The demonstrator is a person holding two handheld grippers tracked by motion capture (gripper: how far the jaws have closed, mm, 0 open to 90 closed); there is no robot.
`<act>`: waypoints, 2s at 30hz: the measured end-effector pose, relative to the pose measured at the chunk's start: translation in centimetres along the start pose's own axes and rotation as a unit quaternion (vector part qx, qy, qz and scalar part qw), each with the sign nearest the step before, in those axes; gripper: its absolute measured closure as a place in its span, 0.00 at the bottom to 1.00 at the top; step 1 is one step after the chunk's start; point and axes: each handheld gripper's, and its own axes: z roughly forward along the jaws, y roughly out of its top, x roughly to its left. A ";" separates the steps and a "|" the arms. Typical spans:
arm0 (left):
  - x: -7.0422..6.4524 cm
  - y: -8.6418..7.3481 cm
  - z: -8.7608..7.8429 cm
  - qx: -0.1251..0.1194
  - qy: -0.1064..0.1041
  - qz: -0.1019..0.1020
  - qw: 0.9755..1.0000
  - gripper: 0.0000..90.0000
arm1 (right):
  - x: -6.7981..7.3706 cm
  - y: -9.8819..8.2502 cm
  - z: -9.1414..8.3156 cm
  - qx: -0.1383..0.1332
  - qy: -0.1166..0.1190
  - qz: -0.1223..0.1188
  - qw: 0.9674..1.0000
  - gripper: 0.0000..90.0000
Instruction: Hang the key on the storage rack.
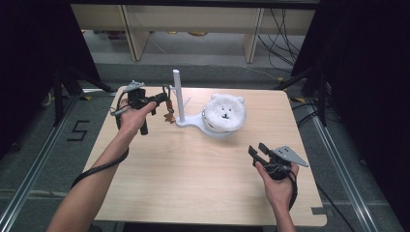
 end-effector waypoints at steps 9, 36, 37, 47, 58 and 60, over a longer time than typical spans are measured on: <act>-0.2 -0.2 0.7 0.006 0.005 0.002 1.000 0.93 | 0.0 -0.1 0.0 0.001 0.006 0.002 1.000 0.60; -0.9 -0.8 -1.2 0.016 0.031 0.076 0.997 0.76 | -0.2 -0.2 0.0 0.003 0.003 0.006 1.000 0.59; -0.9 -0.8 -1.6 0.017 0.034 0.084 0.996 0.76 | -0.2 -0.2 0.0 0.003 0.003 0.006 1.000 0.59; -1.4 -2.0 -4.5 0.014 0.043 0.126 0.991 0.59 | -0.3 -0.3 0.0 0.005 0.001 0.003 1.000 0.59; -1.6 -4.5 -8.5 0.004 0.061 0.151 0.987 0.48 | -0.6 -0.4 0.0 0.002 -0.007 0.008 1.000 0.57; -1.5 -5.3 -9.3 0.005 0.068 0.152 0.986 0.47 | -0.8 -0.4 -0.1 0.005 -0.003 0.003 1.000 0.57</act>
